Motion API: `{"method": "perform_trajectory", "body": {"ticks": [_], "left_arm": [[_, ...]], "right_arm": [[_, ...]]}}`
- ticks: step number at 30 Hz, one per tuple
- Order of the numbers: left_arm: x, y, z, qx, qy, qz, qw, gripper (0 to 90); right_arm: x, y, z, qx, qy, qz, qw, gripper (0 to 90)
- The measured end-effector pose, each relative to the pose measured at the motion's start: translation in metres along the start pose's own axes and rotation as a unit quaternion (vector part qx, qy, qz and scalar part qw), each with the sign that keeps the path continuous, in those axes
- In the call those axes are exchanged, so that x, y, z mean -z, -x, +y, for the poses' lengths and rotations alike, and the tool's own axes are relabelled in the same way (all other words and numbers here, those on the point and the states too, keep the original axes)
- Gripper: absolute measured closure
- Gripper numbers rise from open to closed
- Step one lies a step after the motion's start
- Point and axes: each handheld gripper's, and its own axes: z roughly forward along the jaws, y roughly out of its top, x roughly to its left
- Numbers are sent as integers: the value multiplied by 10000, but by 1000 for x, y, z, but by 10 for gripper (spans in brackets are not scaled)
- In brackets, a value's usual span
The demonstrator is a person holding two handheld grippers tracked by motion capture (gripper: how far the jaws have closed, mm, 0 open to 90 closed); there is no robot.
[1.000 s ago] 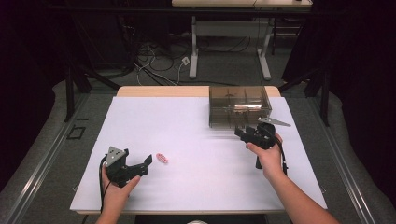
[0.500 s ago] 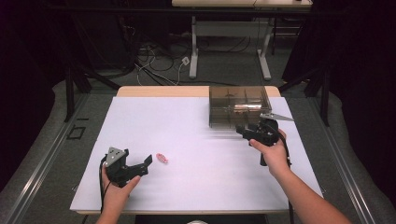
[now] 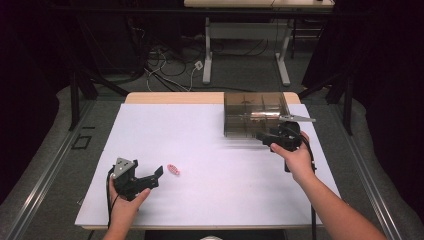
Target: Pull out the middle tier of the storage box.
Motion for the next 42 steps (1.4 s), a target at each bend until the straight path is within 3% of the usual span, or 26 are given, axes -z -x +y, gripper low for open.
{"method": "perform_trajectory", "body": {"ticks": [8, 28, 42], "left_arm": [[0, 0, 0, 14, -11, -4, 10000, 5], [-1, 1, -1, -6, -30, -14, 10000, 6], [-1, 0, -1, -19, -46, -13, 10000, 7]], "right_arm": [[-1, 8, 6, -27, -147, 76, 9999, 345], [-5, 16, 21, 456, -358, -327, 9978, 361], [-8, 25, 29, 405, -464, -466, 9970, 415]]}}
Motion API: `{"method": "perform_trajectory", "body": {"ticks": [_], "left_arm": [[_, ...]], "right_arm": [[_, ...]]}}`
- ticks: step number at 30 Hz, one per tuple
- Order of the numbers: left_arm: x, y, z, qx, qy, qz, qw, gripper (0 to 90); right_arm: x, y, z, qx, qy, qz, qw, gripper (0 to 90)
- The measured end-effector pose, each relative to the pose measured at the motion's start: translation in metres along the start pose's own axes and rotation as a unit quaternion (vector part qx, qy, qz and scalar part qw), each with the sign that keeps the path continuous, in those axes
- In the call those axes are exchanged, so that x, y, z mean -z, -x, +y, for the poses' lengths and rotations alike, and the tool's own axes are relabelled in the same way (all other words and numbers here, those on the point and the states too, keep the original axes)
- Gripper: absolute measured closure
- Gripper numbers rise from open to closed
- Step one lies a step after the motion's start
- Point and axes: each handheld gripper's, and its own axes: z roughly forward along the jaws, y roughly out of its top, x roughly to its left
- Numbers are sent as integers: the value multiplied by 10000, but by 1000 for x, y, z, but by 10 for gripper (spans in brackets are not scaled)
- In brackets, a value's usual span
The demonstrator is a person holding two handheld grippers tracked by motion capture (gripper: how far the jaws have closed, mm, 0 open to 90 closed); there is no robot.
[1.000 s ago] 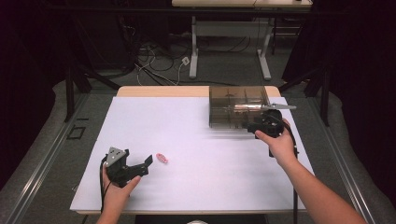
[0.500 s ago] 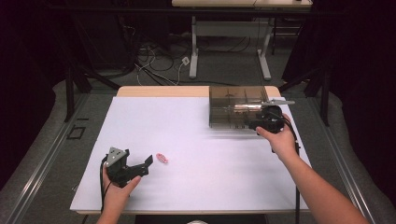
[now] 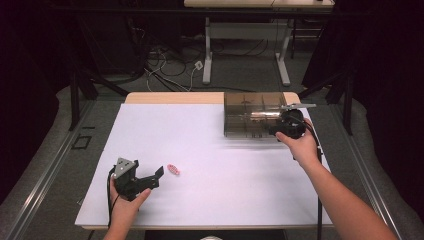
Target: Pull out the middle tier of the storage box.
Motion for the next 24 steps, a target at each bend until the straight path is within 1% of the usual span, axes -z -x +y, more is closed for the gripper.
{"method": "perform_trajectory", "body": {"ticks": [4, 6, 9, 10, 15, 16, 18, 19, 20, 21, 24], "left_arm": [[0, 0, 0, 14, -3, 1, 10000, 7], [0, 0, 0, 5, -1, 3, 10000, 7], [0, 0, 0, 7, -3, 1, 10000, 7], [0, 0, 0, 6, -4, 3, 10000, 7], [0, 0, 0, 3, 1, 5, 10000, 7], [0, 0, 0, -8, -10, 5, 10000, 7], [0, 0, 0, -2, -3, 6, 10000, 8], [0, 0, 0, -1, -8, 5, 10000, 8], [0, 0, 0, 6, -7, 7, 10000, 8], [0, 0, 0, 7, -7, 5, 10000, 7], [0, 0, 0, -4, -6, 4, 10000, 8]], "right_arm": [[-1, 4, 0, 20, -57, -54, 10000, 453], [-2, 6, -1, -28, -143, -52, 9999, 468], [-3, 9, -1, -52, -190, -67, 9998, 492], [-3, 9, -1, -99, -219, -75, 9997, 499], [-6, 13, -2, -59, -292, -72, 9995, 523], [-6, 13, -2, -73, -344, -62, 9994, 533], [-8, 13, -2, -24, -344, -65, 9994, 538], [-8, 13, -3, -52, -359, -68, 9993, 542], [-9, 14, -3, 0, -365, -64, 9993, 546], [-9, 14, -3, -6, -397, -106, 9992, 547], [-11, 15, -2, 22, -380, -167, 9991, 560]]}}
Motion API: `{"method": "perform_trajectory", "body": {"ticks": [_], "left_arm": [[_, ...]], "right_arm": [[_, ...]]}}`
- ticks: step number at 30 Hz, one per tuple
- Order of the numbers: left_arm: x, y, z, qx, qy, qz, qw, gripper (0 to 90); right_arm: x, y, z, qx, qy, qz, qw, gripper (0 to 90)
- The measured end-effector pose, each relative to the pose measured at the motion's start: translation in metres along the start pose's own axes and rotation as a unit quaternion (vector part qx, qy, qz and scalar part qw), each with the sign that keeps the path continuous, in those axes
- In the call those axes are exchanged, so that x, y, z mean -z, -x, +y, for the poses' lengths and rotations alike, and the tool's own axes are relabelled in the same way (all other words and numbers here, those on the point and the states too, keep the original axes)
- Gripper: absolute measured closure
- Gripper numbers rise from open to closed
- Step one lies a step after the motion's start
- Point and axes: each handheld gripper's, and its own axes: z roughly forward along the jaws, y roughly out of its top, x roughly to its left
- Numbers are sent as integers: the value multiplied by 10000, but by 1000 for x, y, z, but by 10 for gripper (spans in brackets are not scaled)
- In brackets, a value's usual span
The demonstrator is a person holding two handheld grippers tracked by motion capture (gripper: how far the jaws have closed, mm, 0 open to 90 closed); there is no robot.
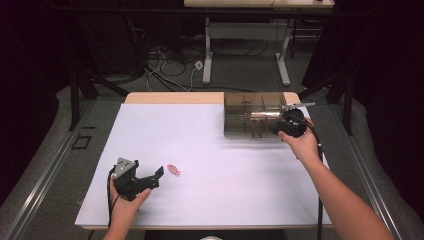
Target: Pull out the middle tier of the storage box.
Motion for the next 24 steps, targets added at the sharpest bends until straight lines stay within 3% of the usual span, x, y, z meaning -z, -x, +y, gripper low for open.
{"method": "perform_trajectory", "body": {"ticks": [4, 12, 17, 24], "left_arm": [[0, 0, 0, 26, 3, 3, 10000, 8], [0, 0, 0, 9, 0, 0, 10000, 8], [0, 0, 0, 14, -5, 6, 10000, 8], [0, 0, 0, 16, -6, 1, 10000, 7]], "right_arm": [[0, 3, 0, -7, -41, -140, 9999, 587], [0, 13, -1, -340, -166, -287, 9989, 649], [-1, 19, -1, -386, -210, -457, 9980, 680], [-5, 25, 0, -726, -289, -596, 9952, 716]]}}
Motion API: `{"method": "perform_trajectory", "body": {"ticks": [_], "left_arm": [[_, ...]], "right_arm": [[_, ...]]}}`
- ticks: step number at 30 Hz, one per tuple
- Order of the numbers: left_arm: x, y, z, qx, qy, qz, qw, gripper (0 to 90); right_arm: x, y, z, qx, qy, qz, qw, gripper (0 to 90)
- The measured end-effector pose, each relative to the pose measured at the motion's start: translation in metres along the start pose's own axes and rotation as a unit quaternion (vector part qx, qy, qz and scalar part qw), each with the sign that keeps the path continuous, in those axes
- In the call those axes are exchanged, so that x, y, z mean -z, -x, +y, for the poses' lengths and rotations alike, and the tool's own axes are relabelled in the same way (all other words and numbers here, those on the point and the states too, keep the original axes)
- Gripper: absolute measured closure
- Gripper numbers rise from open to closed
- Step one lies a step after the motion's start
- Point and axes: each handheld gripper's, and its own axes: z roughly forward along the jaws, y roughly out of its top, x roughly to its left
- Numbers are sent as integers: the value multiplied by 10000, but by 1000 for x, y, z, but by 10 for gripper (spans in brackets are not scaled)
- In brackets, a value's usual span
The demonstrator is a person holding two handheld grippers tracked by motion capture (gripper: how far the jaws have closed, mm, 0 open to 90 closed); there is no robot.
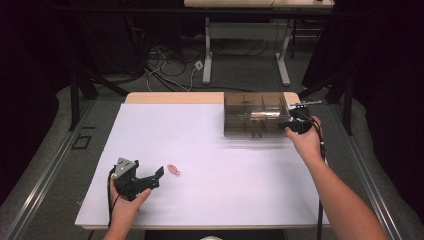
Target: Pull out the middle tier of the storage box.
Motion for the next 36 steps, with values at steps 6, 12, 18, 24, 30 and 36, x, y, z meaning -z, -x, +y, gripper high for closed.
{"method": "perform_trajectory", "body": {"ticks": [6, 12, 18, 24, 30, 36], "left_arm": [[0, 0, 0, 20, -2, -3, 10000, 8], [0, 0, 0, 26, -7, 3, 10000, 8], [0, 0, 0, 18, -9, -1, 10000, 8], [0, 0, 0, 14, -12, -5, 10000, 8], [0, 0, 0, 13, -4, -2, 10000, 8], [0, 0, 0, 8, -1, -7, 10000, 8]], "right_arm": [[-3, 6, 0, -86, -93, -167, 9998, 737], [-7, 9, 0, -184, -117, -250, 9995, 759], [-10, 11, -1, -218, -181, -326, 9991, 767], [-13, 11, -1, -251, -202, -319, 9990, 776], [-15, 14, -1, -283, -273, -391, 9985, 791], [-18, 14, -2, -398, -350, -350, 9980, 815]]}}
